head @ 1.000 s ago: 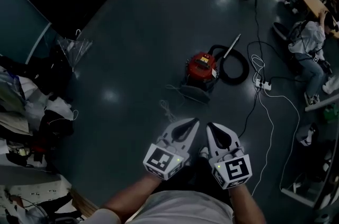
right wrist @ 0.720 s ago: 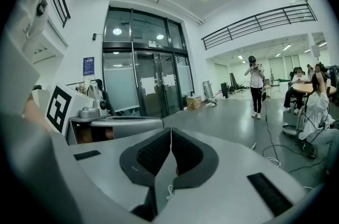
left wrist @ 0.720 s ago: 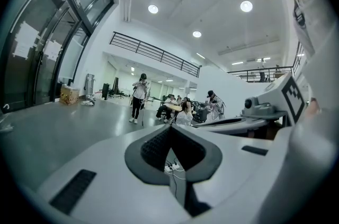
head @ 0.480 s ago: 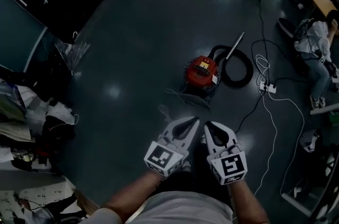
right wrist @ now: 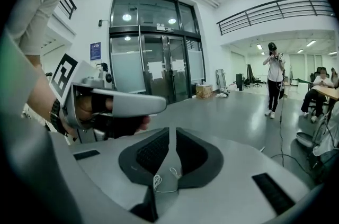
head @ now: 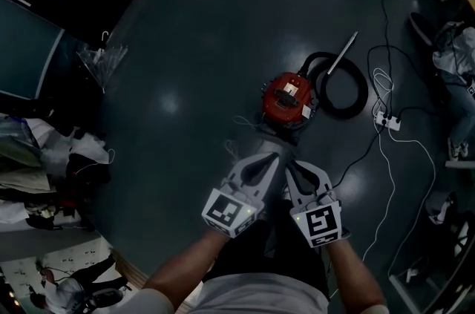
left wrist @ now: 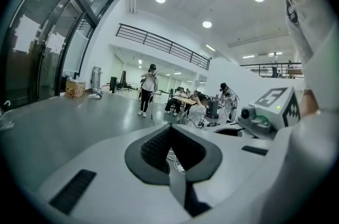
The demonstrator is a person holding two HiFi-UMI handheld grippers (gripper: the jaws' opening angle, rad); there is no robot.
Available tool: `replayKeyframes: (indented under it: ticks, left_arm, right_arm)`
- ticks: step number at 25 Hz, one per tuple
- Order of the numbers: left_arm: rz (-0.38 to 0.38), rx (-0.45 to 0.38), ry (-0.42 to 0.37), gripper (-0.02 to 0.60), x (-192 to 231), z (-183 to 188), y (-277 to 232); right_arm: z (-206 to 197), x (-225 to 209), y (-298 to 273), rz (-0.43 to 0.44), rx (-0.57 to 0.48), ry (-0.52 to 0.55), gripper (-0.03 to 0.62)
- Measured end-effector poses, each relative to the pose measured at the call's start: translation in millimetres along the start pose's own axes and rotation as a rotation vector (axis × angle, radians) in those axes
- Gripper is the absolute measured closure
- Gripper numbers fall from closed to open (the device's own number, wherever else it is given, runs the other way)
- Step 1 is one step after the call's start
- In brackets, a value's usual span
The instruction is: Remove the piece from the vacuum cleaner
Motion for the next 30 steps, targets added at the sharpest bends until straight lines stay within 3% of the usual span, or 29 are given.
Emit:
replayKeyframes:
  ticks: [8, 15, 21, 30]
  left_arm:
    - [-0.002, 0.056, 0.042, 0.575, 57.4, -76.7, -36.1]
    - [-0.031, 0.127, 0.044, 0.575, 107.4, -173.1, -53.7]
    - [-0.038, 0.173, 0.051, 0.575, 139.8, -244.5, -62.1]
    - [-0.075, 0.268, 0.004, 0.575, 179.1, -335.3, -74.6]
  right_arm:
    - [-90.9, -37.7, -60.3, 0.003, 0.085, -0.026, 0.530]
    - [-218.5, -64.9, -115.6, -0.015, 0.210, -0.009, 0.484]
    - [-331.7, -84.3, -155.8, 0.009, 0.366, 0.046, 0.456]
    - [-442.0, -93.7, -199.9, 0.079, 0.536, 0.160, 0.439]
Point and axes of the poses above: the fingertips, and each gripper's own axes: y backward along the fingers, x to its left, z out of its top, the point moved 6 cm from there along y, backward along the fingers, and after that the axes turned 9 degrees about -x, right-handed, at the moved point
